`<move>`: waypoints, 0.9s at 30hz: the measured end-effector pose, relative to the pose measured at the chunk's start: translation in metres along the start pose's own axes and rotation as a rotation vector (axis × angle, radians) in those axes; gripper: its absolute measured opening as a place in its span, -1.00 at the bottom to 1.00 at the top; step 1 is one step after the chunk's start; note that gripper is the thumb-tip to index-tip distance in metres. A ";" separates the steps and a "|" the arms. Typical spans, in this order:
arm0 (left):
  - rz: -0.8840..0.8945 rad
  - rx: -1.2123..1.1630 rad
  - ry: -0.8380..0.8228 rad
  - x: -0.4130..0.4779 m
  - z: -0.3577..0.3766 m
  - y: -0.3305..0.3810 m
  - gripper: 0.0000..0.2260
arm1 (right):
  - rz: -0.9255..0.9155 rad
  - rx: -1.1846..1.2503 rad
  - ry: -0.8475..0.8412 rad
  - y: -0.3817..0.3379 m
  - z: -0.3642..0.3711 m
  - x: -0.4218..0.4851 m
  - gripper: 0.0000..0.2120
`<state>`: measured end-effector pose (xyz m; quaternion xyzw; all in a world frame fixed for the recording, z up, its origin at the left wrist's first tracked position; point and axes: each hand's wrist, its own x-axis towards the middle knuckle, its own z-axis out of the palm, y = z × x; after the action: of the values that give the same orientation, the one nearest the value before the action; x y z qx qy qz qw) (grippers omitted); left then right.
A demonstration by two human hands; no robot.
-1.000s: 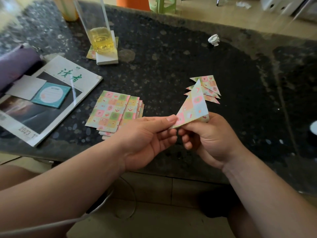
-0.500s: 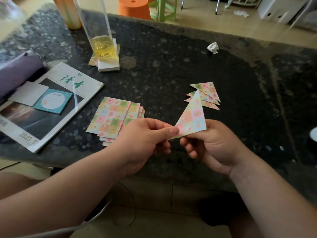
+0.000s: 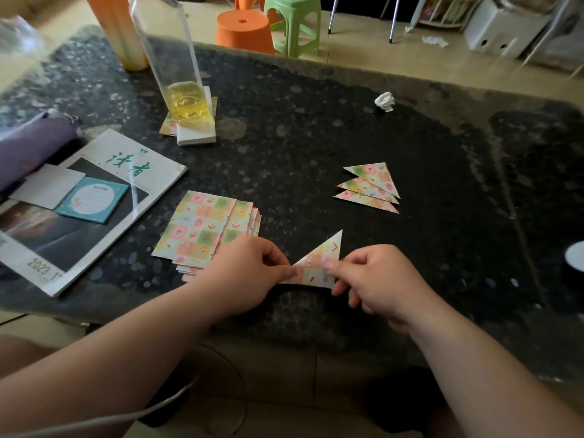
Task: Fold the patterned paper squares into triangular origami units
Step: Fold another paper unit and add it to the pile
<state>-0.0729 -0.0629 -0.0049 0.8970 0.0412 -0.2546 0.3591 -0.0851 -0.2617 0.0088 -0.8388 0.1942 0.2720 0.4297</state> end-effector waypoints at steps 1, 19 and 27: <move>0.012 0.031 0.008 0.000 0.001 -0.001 -0.87 | 0.010 -0.028 -0.008 0.001 0.003 0.001 -0.74; 0.420 0.388 0.164 -0.003 0.027 -0.017 -0.71 | -0.019 -0.096 0.013 -0.003 0.013 0.014 -0.91; 0.476 0.364 0.150 -0.002 0.031 -0.018 -0.73 | -0.002 -0.005 0.036 -0.002 0.013 0.016 -0.89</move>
<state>-0.0927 -0.0699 -0.0336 0.9473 -0.1901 -0.0993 0.2381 -0.0750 -0.2513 -0.0066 -0.8448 0.2004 0.2569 0.4245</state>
